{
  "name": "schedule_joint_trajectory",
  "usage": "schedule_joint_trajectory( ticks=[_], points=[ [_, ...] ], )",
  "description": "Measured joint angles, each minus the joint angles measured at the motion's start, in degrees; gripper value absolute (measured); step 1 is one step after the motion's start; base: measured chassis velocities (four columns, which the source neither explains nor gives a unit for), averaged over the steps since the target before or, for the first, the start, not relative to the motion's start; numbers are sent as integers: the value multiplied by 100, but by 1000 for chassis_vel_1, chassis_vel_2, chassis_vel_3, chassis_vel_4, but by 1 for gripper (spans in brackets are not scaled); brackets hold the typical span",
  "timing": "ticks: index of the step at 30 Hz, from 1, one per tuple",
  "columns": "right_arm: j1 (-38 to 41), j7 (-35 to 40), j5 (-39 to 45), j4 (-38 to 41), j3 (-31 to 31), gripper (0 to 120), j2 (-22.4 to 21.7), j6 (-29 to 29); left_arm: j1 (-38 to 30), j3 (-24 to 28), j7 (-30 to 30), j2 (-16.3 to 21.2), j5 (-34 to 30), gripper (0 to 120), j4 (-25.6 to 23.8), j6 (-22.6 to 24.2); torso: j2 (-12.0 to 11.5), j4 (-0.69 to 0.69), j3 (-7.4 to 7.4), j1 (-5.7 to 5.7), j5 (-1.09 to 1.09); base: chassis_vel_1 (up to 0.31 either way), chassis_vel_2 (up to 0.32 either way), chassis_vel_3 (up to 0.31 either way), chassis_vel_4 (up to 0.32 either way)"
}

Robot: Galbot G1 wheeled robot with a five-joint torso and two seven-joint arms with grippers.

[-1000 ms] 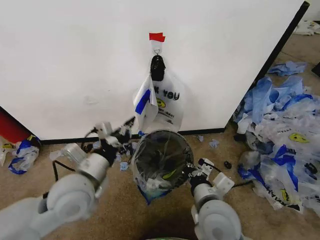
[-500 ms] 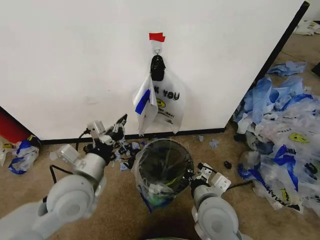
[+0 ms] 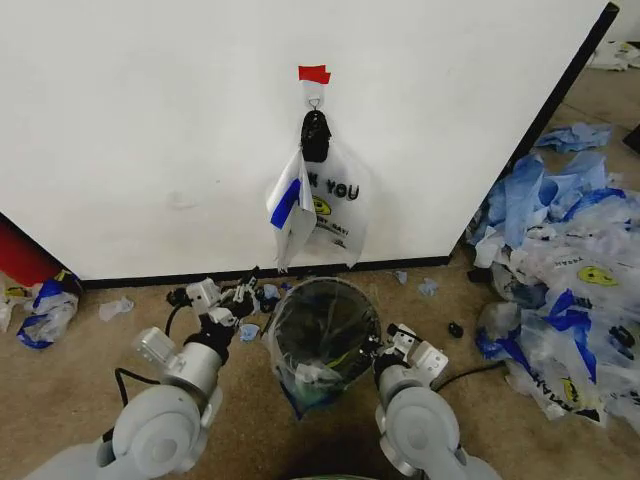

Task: Pick up the garbage bag from the wall and place it over the trash bin.

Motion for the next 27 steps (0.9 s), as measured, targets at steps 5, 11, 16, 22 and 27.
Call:
schedule_joint_trajectory(
  ticks=[5,11,16,22,27],
  points=[
    [23,-268,-116,-151,-58,0,-11,-112,28,87,52,-73,94,0,104,-3,0,0,0,0,0,0,0,0,0],
    [68,-409,-222,-248,-60,18,52,-104,-9,190,74,-108,135,0,186,-18,0,0,0,0,0,0,0,0,0],
    [55,-410,-343,-300,-55,37,60,-74,-45,245,83,-105,154,0,220,-23,0,0,0,0,0,0,0,0,0],
    [-76,-299,-470,-136,-17,62,-68,-139,-52,276,97,-113,190,0,227,-23,0,0,0,0,0,0,0,0,0],
    [-189,-322,-458,162,72,77,-200,-164,-27,278,113,-156,245,0,229,-22,0,0,0,0,0,0,0,0,0]
  ],
)
